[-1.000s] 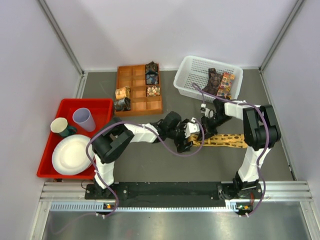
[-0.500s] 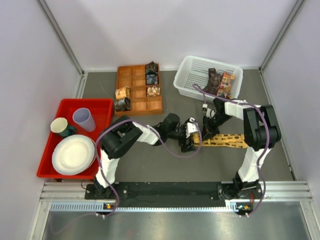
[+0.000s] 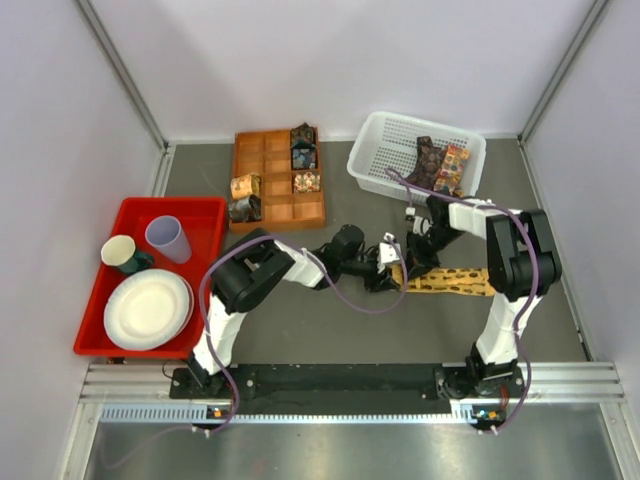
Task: Roll the ties
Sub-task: Roll the tie at the center of the board.
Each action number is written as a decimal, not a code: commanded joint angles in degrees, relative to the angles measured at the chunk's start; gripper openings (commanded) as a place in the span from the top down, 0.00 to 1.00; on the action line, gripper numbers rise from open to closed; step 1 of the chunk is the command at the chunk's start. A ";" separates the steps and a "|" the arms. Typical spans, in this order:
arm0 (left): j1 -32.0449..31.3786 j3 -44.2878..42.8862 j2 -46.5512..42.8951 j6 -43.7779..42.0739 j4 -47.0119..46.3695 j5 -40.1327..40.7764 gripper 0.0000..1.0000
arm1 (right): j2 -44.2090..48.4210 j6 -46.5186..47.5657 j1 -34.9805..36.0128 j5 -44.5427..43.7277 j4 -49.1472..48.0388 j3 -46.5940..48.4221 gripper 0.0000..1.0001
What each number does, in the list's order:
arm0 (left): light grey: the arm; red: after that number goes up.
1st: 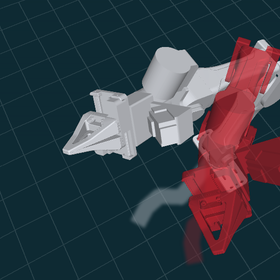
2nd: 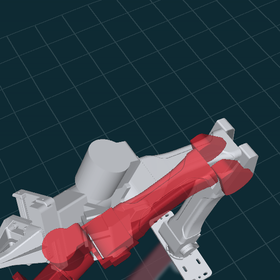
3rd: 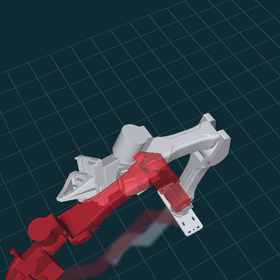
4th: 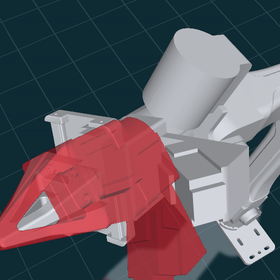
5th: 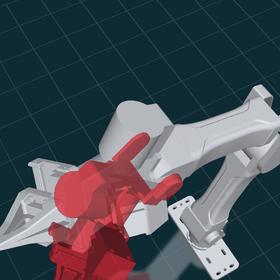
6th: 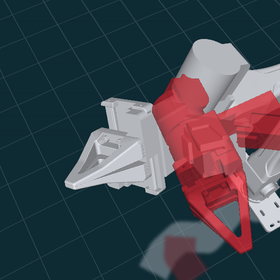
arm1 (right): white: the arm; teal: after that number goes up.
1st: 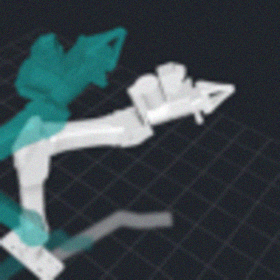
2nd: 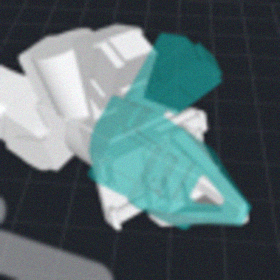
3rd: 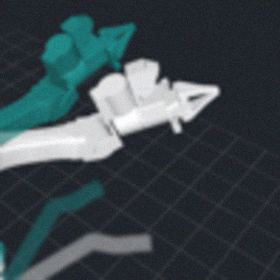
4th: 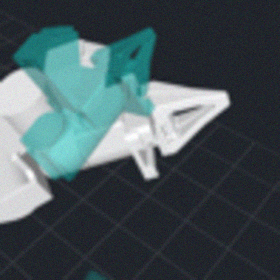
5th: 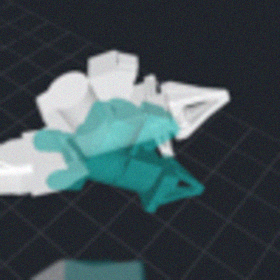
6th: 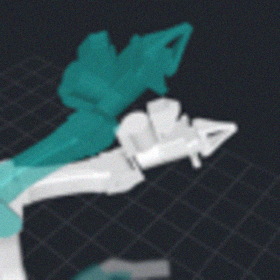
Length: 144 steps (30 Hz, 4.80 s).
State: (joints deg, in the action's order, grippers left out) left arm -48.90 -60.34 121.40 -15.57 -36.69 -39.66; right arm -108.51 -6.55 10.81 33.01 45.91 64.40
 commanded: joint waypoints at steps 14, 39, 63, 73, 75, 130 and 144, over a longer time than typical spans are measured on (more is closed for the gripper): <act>-1.19 -7.34 -5.39 -11.58 50.12 15.31 0.83 | 4.62 8.74 -4.82 11.61 7.17 4.24 0.72; -4.18 -10.42 -3.28 -15.10 54.09 19.01 0.59 | 0.23 6.01 -0.96 14.71 -4.60 -2.44 1.00; 0.30 -0.66 -3.73 -2.18 3.56 1.08 0.01 | -2.49 3.73 -2.55 -7.35 -2.58 1.86 1.00; -0.66 -3.12 1.73 -2.01 -2.43 -1.91 0.09 | -4.60 3.73 -0.26 -10.78 -0.56 5.73 1.00; -0.67 -5.04 2.43 -1.92 1.59 -2.52 0.28 | -4.78 3.73 0.26 -11.30 -0.56 6.26 1.00; 1.09 -7.88 -16.43 -3.07 39.35 14.69 0.01 | -3.11 3.91 -0.26 0.65 -1.00 2.57 1.00; 2.76 2.94 -23.51 -0.25 19.66 0.74 0.01 | -3.64 3.38 -0.26 -4.54 -1.61 3.80 1.00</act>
State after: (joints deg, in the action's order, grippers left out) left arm -46.54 -56.10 92.64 -16.32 -12.73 -32.60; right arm -110.83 -3.27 10.44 34.13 48.82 67.44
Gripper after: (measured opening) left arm 0.989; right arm 0.012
